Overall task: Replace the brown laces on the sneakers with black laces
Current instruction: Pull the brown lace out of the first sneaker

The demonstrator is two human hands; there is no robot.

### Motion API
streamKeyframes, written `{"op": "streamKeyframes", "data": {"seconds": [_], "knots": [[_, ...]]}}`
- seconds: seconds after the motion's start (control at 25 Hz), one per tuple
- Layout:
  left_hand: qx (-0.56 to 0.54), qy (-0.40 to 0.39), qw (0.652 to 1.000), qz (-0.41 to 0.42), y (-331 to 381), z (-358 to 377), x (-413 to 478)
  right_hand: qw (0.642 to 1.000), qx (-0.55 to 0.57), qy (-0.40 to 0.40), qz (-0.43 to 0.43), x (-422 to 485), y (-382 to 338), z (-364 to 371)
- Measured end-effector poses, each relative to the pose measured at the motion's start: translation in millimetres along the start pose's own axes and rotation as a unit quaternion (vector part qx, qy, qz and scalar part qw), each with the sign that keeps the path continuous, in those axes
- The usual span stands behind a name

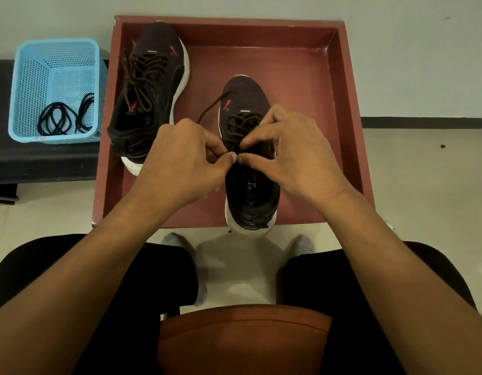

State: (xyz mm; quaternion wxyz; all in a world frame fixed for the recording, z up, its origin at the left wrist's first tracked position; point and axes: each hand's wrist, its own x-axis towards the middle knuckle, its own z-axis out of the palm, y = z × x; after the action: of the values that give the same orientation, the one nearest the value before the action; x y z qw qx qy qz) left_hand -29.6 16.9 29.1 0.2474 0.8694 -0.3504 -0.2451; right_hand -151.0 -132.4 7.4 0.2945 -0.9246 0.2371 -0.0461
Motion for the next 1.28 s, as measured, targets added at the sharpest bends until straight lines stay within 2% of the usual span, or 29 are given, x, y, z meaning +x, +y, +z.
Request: {"op": "streamKeyframes", "data": {"seconds": [0.24, 0.48, 0.64, 0.72, 0.84, 0.92, 1.08, 1.28], "knots": [[-0.041, -0.051, 0.997, -0.048, 2, -4, 1, 0.995, 0.099, -0.023, -0.001, 5, 11, -1], [-0.054, -0.057, 0.995, -0.057, -2, -7, 1, 0.977, 0.205, -0.006, 0.066, 7, 36, -23], [-0.049, -0.056, 0.996, -0.052, -1, -6, 2, 0.982, 0.164, 0.046, 0.075, 6, 42, -23], [-0.047, -0.057, 0.996, -0.049, -2, -7, 2, 0.989, 0.121, 0.078, 0.029, 6, 35, -20], [-0.05, -0.059, 0.996, -0.049, -2, -8, 2, 0.994, 0.059, 0.041, -0.08, 3, 18, -13], [-0.048, -0.06, 0.996, -0.049, -2, -8, 2, 0.994, 0.012, 0.011, -0.106, 4, 11, -4], [-0.053, -0.063, 0.995, -0.053, -2, -8, 2, 0.993, -0.012, 0.015, -0.114, 8, 9, 0], [-0.063, -0.064, 0.994, -0.056, -2, -9, 2, 0.997, 0.063, -0.001, -0.053, 7, 32, -24]]}}
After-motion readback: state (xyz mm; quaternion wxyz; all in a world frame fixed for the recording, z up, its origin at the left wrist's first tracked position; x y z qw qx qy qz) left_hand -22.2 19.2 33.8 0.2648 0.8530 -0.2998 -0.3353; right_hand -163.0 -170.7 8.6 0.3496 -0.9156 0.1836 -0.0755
